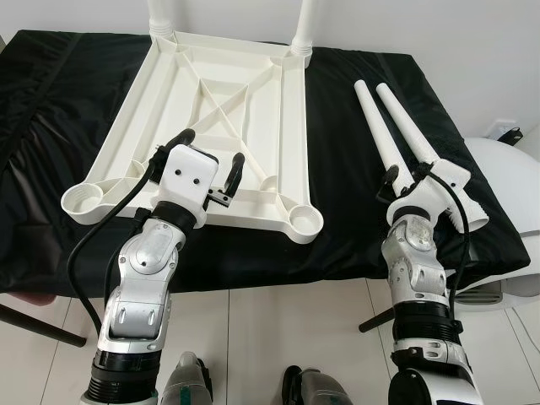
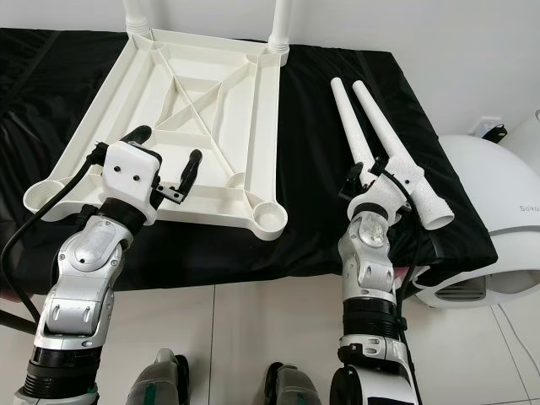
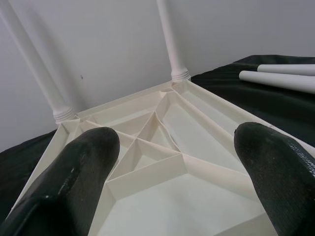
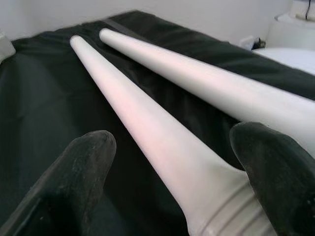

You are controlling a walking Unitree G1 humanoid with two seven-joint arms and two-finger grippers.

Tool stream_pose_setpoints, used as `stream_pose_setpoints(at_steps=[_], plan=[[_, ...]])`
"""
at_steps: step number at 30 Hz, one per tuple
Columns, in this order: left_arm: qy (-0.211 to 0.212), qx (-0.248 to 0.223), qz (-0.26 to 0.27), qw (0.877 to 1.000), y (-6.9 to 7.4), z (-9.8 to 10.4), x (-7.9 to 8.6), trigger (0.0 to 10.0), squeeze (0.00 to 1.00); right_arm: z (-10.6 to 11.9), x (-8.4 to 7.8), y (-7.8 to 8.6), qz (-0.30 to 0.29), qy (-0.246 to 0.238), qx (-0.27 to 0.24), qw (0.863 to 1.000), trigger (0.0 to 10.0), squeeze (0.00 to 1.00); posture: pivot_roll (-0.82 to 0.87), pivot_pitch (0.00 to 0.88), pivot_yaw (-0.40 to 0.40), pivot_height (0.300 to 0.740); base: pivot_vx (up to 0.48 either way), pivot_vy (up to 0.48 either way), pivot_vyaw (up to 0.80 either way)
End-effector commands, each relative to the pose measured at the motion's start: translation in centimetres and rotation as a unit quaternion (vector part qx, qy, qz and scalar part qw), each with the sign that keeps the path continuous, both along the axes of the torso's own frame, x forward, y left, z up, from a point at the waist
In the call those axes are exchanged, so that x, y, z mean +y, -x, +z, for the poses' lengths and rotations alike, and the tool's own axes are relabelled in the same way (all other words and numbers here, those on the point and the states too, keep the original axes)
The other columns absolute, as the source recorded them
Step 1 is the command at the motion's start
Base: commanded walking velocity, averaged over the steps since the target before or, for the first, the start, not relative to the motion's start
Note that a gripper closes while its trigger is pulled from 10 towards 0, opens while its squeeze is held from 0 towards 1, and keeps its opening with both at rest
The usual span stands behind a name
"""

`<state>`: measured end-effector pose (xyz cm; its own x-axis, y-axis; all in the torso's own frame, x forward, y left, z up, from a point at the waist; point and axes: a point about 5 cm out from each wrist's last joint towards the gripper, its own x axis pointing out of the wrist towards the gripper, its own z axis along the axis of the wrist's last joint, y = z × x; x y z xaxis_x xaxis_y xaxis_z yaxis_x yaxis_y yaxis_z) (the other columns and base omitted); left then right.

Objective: Building children table

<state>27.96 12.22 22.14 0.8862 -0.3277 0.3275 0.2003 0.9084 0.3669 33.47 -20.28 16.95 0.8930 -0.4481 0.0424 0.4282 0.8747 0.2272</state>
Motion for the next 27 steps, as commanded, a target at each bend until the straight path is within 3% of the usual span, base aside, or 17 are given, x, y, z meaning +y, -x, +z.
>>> stream_pose_setpoints(at_steps=[1,6,12,15,16,19,20,21,27], plan=[[0.004,0.001,-0.001,1.0,0.2,-0.1,-0.2,10.0,0.0,-0.8,0.2,0.0,0.002,-0.026,0.025,0.999,10.0,0.0,0.08,0.103,-0.03,0.74,0.0,0.0,0.0],[0.006,-0.002,-0.002,1.0,0.2,0.1,-0.3,10.0,0.0,-1.1,0.8,0.0,0.019,-0.044,0.036,0.998,10.0,0.0,0.08,0.102,-0.03,0.74,0.0,0.0,0.0],[0.008,-0.004,-0.003,1.0,0.1,0.2,-0.3,10.0,0.0,-1.3,2.9,0.0,0.086,-0.059,0.046,0.993,10.0,0.0,0.08,0.103,-0.03,0.74,0.0,0.0,0.0],[0.013,-0.006,-0.003,1.0,0.1,0.4,-0.4,10.0,0.0,0.8,6.2,0.7,0.232,-0.076,-0.044,0.969,10.0,0.0,0.07,0.102,-0.029,0.74,0.0,0.0,0.0],[0.013,-0.006,-0.003,1.0,0.1,0.4,-0.4,10.0,0.0,0.8,6.2,0.7,0.232,-0.076,-0.044,0.969,10.0,0.0,0.07,0.102,-0.029,0.74,0.0,0.0,0.0],[0.017,-0.006,-0.006,1.0,0.0,0.5,-0.6,10.0,0.0,4.0,7.4,1.7,0.305,-0.07,-0.151,0.938,10.0,0.0,0.07,0.103,-0.027,0.74,0.0,0.0,0.0],[0.017,-0.006,-0.006,1.0,0.0,0.5,-0.6,10.0,0.0,4.0,7.4,1.7,0.305,-0.07,-0.151,0.938,10.0,0.0,0.07,0.103,-0.027,0.74,0.0,0.0,0.0],[0.019,-0.004,-0.007,1.0,0.0,0.4,-0.7,10.0,0.0,5.0,7.0,2.0,0.297,-0.047,-0.187,0.935,10.0,0.0,0.07,0.103,-0.025,0.74,0.0,0.0,0.0],[0.019,-0.004,-0.012,1.0,-0.1,0.4,-1.0,10.0,0.0,5.7,5.6,1.9,0.255,-0.028,-0.206,0.944,10.0,0.0,0.07,0.102,-0.023,0.74,0.0,0.0,0.0]])
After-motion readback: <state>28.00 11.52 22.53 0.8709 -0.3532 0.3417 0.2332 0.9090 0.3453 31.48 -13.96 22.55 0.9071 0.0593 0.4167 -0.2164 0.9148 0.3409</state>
